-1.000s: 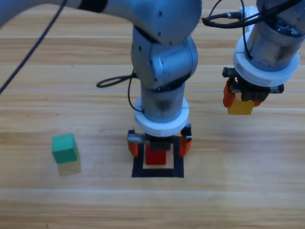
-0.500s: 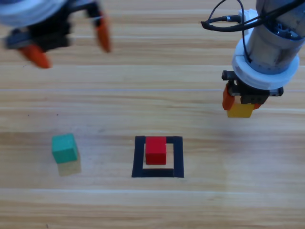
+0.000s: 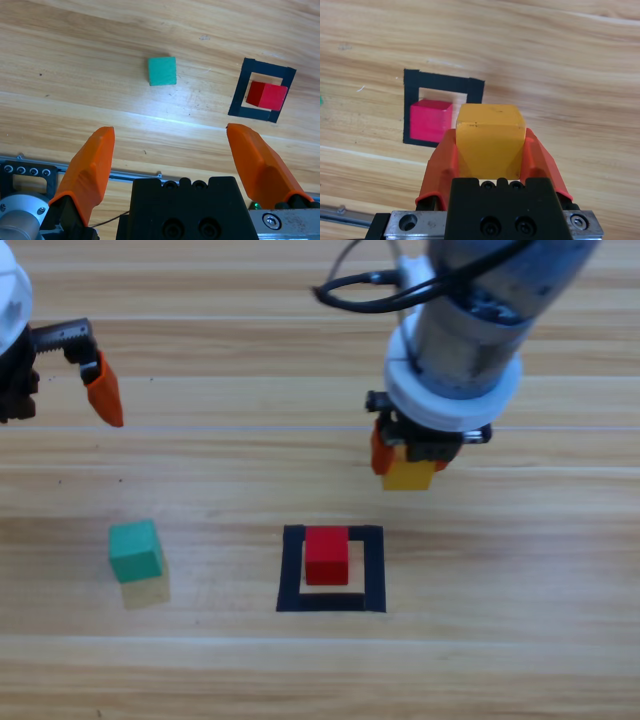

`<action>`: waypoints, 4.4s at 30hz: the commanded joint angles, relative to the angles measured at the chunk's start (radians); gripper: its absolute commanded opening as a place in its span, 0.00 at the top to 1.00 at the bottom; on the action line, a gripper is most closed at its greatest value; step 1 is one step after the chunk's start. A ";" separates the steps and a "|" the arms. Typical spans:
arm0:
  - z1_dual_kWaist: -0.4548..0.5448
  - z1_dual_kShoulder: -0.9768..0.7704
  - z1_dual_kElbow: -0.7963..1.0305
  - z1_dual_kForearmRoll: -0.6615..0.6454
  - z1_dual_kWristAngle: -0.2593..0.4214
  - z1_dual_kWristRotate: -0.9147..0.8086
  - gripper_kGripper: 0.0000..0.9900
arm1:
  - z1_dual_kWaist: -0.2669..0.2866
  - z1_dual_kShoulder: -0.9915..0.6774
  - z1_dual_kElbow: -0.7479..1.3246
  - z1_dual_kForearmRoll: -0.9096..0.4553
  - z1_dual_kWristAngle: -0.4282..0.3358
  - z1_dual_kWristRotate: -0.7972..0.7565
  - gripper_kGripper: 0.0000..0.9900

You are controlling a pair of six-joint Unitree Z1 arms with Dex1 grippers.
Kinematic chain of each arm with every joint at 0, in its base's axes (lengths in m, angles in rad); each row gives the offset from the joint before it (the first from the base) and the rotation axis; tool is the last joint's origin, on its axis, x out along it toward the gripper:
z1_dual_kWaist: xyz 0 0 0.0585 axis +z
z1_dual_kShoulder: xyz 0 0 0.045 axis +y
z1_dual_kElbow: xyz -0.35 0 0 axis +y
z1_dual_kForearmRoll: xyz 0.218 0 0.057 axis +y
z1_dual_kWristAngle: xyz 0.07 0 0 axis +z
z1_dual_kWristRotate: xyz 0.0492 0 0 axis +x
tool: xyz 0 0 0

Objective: Stack the blocks in the rectangular block: red at the bottom, yellow in the middle, green on top

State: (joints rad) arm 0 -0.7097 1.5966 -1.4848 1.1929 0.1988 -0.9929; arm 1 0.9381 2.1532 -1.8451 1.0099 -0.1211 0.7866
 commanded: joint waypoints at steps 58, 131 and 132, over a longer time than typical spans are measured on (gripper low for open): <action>0.041 -0.035 0.129 -0.102 -0.059 0.034 0.03 | 0.156 0.362 -0.408 0.300 -0.017 0.117 0.81; 0.170 0.431 0.354 -0.549 -0.141 0.125 0.22 | 0.044 -0.457 0.782 -0.631 -0.034 -0.342 0.00; 0.171 0.431 0.356 -0.552 -0.142 0.129 0.23 | 0.044 -0.458 0.782 -0.633 -0.034 -0.342 0.00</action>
State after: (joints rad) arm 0 -0.5774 1.9886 -1.1659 0.6679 0.0613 -0.8841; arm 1 1.0005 1.7051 -1.0973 0.3938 -0.1508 0.4471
